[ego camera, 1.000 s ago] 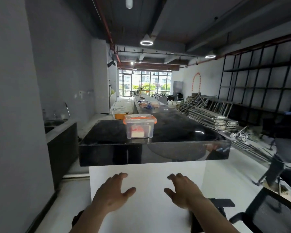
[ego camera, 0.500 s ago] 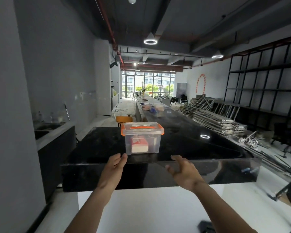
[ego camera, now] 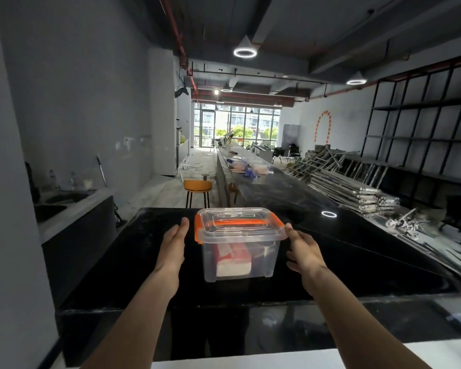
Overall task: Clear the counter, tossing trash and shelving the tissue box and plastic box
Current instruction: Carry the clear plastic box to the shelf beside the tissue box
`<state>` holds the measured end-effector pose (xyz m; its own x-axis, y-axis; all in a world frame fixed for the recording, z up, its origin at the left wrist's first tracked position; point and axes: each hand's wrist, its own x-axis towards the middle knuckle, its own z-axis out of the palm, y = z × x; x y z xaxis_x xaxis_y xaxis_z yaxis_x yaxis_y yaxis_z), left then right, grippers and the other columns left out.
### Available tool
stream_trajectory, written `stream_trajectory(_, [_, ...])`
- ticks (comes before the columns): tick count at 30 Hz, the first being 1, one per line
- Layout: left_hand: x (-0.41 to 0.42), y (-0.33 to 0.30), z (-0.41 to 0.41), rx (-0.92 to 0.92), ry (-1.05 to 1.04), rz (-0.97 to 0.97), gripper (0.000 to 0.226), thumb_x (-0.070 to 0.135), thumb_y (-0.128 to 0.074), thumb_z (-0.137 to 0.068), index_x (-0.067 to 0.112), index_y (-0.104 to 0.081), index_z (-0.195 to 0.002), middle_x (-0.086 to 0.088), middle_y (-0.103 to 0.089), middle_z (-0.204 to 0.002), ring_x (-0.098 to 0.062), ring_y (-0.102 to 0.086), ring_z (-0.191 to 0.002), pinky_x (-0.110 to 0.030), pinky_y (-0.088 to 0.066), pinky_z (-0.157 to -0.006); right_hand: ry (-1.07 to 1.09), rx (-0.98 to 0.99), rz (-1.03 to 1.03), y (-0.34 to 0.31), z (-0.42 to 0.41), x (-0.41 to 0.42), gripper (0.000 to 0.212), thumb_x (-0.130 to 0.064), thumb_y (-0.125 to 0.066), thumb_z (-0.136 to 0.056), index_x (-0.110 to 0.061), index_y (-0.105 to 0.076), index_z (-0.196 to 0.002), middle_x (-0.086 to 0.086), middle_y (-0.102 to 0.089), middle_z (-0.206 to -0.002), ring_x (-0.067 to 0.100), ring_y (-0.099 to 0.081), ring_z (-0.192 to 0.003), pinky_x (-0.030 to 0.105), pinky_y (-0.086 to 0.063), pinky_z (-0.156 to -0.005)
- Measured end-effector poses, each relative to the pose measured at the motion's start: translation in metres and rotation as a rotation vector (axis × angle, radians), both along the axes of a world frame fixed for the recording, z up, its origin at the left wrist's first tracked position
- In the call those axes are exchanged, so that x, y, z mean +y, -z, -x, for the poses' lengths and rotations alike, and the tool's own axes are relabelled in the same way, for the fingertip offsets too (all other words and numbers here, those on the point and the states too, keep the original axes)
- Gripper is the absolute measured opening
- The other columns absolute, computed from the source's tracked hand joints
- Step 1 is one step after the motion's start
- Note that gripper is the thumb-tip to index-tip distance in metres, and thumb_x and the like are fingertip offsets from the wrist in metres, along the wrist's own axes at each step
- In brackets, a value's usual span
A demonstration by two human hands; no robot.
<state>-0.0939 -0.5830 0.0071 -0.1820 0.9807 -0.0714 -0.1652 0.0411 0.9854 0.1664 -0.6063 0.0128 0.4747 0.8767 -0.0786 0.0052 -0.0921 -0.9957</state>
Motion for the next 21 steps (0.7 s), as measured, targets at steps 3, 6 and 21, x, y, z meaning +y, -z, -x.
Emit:
stream_trajectory(3, [0.017, 0.002, -0.008, 0.031, 0.022, 0.016, 0.085, 0.072, -0.058, -0.079, 0.035, -0.032, -0.152, -0.003, -0.039, -0.158, -0.03, -0.041, -0.14, -0.053, -0.031, -0.116, -0.038, 0.0, 0.0, 0.0, -0.004, 0.02, 0.075, -0.062, -0.065, -0.089, -0.026, -0.043, -0.152, 0.007, -0.053, -0.151, 0.034, -0.053, -0.134, 0.054, -0.047, -0.11])
stream_trajectory(6, [0.03, 0.002, -0.016, 0.053, 0.051, 0.038, 0.089, 0.07, -0.061, -0.079, 0.035, -0.026, -0.154, -0.006, -0.041, -0.156, -0.032, -0.04, -0.141, -0.051, -0.035, -0.114, -0.112, -0.014, 0.008, -0.002, -0.01, 0.037, 0.09, -0.067, -0.071, -0.081, -0.029, -0.037, -0.155, 0.007, -0.057, -0.146, 0.032, -0.058, -0.129, 0.053, -0.051, -0.105])
stream_trajectory(21, [0.021, -0.008, -0.033, 0.112, -0.125, -0.006, 0.063, 0.049, -0.07, -0.079, 0.032, -0.052, -0.137, 0.0, -0.067, -0.121, -0.021, -0.064, -0.107, -0.041, -0.049, -0.091, -0.212, -0.141, -0.096, -0.005, 0.001, 0.06, 0.082, -0.075, -0.077, -0.06, -0.031, -0.061, -0.127, 0.001, -0.07, -0.119, 0.025, -0.072, -0.104, 0.054, -0.061, -0.092])
